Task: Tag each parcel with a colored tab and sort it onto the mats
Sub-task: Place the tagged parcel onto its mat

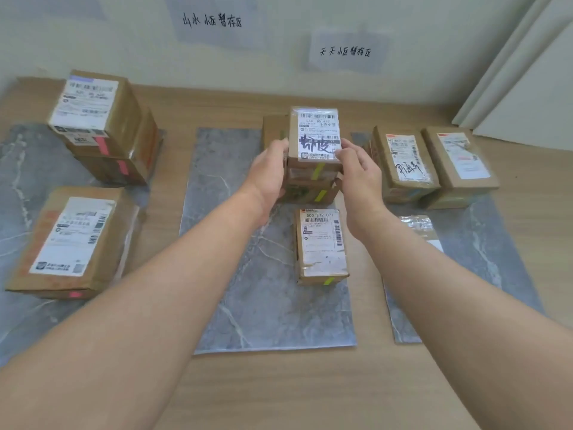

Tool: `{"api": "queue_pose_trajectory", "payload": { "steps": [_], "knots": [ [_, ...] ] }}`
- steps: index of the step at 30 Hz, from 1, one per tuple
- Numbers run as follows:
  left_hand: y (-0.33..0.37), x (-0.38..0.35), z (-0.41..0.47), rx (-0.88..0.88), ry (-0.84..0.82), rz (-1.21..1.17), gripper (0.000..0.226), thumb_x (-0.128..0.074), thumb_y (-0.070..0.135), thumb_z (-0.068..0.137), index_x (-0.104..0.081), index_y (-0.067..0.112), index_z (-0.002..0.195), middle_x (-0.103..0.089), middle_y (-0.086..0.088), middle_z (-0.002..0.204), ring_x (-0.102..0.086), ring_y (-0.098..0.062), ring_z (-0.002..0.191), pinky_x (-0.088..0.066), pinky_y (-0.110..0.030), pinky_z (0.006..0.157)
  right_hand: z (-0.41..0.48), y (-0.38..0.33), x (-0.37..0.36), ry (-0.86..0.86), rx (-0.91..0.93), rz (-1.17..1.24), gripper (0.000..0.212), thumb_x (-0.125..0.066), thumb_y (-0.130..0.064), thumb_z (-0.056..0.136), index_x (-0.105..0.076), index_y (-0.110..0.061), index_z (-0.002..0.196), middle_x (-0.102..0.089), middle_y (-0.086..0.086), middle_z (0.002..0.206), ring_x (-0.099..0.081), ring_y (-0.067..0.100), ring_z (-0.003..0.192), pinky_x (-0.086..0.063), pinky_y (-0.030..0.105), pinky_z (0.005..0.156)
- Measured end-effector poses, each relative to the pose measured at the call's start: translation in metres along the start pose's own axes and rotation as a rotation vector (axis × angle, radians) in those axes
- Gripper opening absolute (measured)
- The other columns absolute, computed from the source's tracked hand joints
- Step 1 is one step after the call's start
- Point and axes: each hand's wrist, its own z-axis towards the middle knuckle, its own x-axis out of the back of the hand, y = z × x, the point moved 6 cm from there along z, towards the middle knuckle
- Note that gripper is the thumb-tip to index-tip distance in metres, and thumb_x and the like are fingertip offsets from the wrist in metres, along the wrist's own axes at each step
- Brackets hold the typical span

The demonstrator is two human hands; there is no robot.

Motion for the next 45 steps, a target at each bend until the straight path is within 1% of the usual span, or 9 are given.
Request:
{"api": "queue_pose_trajectory", "payload": {
  "steps": [4,9,13,18,21,24,28,37,45],
  "knots": [
    [-0.005,-0.003,0.021,-0.002,-0.019,0.029,0.036,-0.036,0.038,0.104,-0.065,0.029,0.085,-0.072,0.019,0.067,-0.068,-0.005,0.078,-0.049,-0.013,0.051,0.031,0.018,-0.001,0.029,-0.034,0.076,0.026,-0.054,-0.026,0.099,-0.069,-0.028,0.121,-0.073,-0.011,0.114,-0.065,0.007,0.111,-0.052,0.029,0.098],
    [-0.012,0.002,0.023,0.024,-0.023,-0.063,0.025,-0.037,0.044,0.102,-0.060,0.034,0.104,-0.065,0.017,0.102,-0.064,-0.007,0.100,-0.044,-0.038,0.101,0.027,0.016,0.001,0.046,-0.089,0.174,0.047,-0.056,-0.035,0.093,-0.064,-0.002,0.126,-0.074,0.011,0.112,-0.055,0.040,0.125,-0.044,0.037,0.107],
    [-0.002,0.006,-0.008,0.010,-0.031,-0.036,0.030,-0.035,0.045,0.103,-0.051,0.033,0.124,-0.051,0.006,0.143,-0.051,-0.002,0.096,-0.039,-0.041,0.110,-0.001,0.005,0.010,0.072,-0.093,0.190,0.042,-0.051,-0.025,0.103,-0.053,0.004,0.133,-0.047,0.025,0.140,-0.040,0.038,0.129,-0.039,0.034,0.106],
    [0.024,0.014,-0.063,0.000,0.007,-0.012,0.023,-0.033,0.044,0.104,-0.053,0.034,0.110,-0.054,0.022,0.095,-0.048,0.001,0.090,-0.033,-0.039,0.113,-0.051,-0.022,0.021,0.067,-0.025,0.163,0.035,-0.052,-0.030,0.100,-0.063,-0.024,0.133,-0.063,-0.009,0.131,-0.055,0.012,0.127,-0.041,0.040,0.117],
    [0.042,0.016,-0.106,-0.076,-0.006,0.006,0.032,-0.031,0.042,0.105,-0.057,0.033,0.123,-0.065,0.018,0.116,-0.055,0.001,0.100,-0.036,-0.035,0.109,-0.085,-0.045,0.030,0.055,0.016,0.185,0.034,-0.052,-0.029,0.100,-0.065,-0.024,0.131,-0.064,-0.010,0.131,-0.055,0.010,0.128,-0.041,0.039,0.116],
    [0.060,0.020,-0.155,-0.151,0.011,0.038,0.030,-0.033,0.040,0.105,-0.060,0.032,0.117,-0.070,0.026,0.099,-0.060,0.014,0.094,-0.042,-0.029,0.099,-0.126,-0.073,0.037,0.024,0.071,0.220,0.024,-0.052,-0.027,0.099,-0.069,-0.030,0.117,-0.067,-0.011,0.126,-0.058,0.009,0.125,-0.043,0.039,0.115],
    [0.082,0.027,-0.223,-0.214,0.030,0.033,0.051,-0.035,0.043,0.103,-0.040,0.027,0.151,-0.038,0.004,0.158,-0.033,-0.014,0.146,-0.021,-0.044,0.123,-0.188,-0.111,0.040,-0.027,0.144,0.276,0.027,-0.056,-0.034,0.089,-0.071,-0.030,0.112,-0.068,-0.007,0.127,-0.059,0.010,0.125,-0.044,0.038,0.113],
    [0.114,0.051,-0.366,-0.335,0.051,-0.001,0.058,-0.041,0.053,0.096,-0.043,0.030,0.149,-0.040,0.005,0.156,-0.033,-0.013,0.145,-0.020,-0.042,0.123,-0.322,-0.173,0.055,-0.045,0.261,0.297,0.037,-0.055,-0.034,0.093,-0.070,-0.021,0.123,-0.069,-0.008,0.124,-0.060,0.011,0.123,-0.045,0.037,0.112],
    [0.111,0.095,-0.471,-0.396,-0.057,-0.011,0.071,-0.033,0.066,0.093,-0.030,0.033,0.155,-0.022,0.014,0.164,-0.020,-0.009,0.150,-0.014,-0.030,0.110,-0.454,-0.177,0.024,-0.151,0.122,0.264,0.061,-0.042,-0.061,0.098,-0.041,-0.035,0.153,-0.043,-0.014,0.157,-0.035,0.012,0.146,-0.022,0.031,0.106]
  ]
}}
